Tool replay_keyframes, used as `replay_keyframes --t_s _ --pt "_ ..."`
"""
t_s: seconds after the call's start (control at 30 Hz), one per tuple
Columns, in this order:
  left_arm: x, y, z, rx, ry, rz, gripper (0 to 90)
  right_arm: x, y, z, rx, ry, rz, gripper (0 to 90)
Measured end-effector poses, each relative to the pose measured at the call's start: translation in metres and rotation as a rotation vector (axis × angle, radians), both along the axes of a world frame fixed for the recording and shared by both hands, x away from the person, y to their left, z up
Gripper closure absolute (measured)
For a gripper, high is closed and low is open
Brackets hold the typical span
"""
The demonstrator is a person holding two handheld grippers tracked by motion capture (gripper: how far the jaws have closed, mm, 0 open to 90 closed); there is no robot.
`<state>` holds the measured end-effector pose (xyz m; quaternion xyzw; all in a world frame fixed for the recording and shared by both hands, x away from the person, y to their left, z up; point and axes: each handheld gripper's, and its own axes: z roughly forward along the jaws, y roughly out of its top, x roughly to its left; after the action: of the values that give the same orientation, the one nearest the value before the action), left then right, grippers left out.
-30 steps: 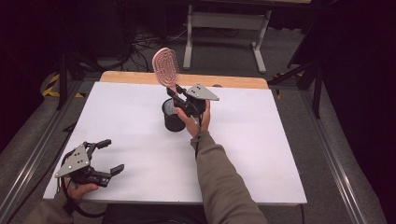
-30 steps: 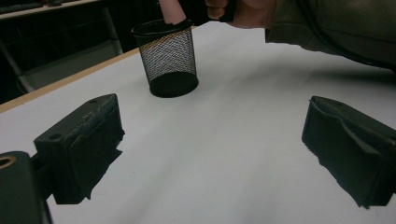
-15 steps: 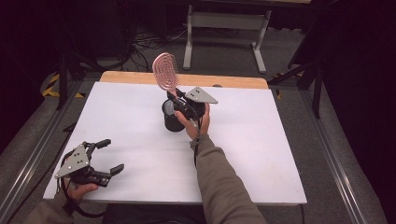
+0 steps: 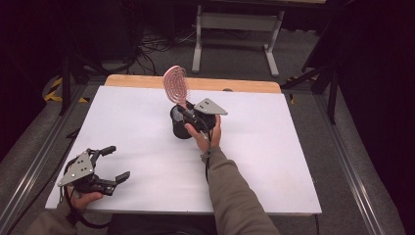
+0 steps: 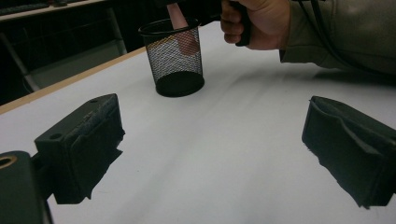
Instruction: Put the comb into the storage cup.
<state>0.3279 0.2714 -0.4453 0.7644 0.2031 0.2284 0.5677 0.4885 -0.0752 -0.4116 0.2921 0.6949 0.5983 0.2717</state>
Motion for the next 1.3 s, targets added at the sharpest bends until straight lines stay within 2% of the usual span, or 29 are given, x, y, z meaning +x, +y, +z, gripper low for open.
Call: replay_keyframes --t_s 0.37,0.4,1.1,1.3 --pt "0.001 0.000 -0.001 0.000 0.008 0.001 6.3 0.002 -0.001 -0.009 -0.032 0.040 0.003 69.4" --pt "0.001 0.000 -0.001 -0.001 0.006 0.001 6.3 0.002 0.000 -0.010 -0.046 0.039 0.001 69.3" --pt "0.001 -0.001 -0.002 0.000 0.009 0.002 6.6 0.006 0.001 -0.019 -0.073 0.082 0.003 67.8" --pt "0.002 -0.002 -0.002 0.009 0.014 0.003 6.8 0.006 0.001 -0.020 -0.062 0.090 0.000 66.4"
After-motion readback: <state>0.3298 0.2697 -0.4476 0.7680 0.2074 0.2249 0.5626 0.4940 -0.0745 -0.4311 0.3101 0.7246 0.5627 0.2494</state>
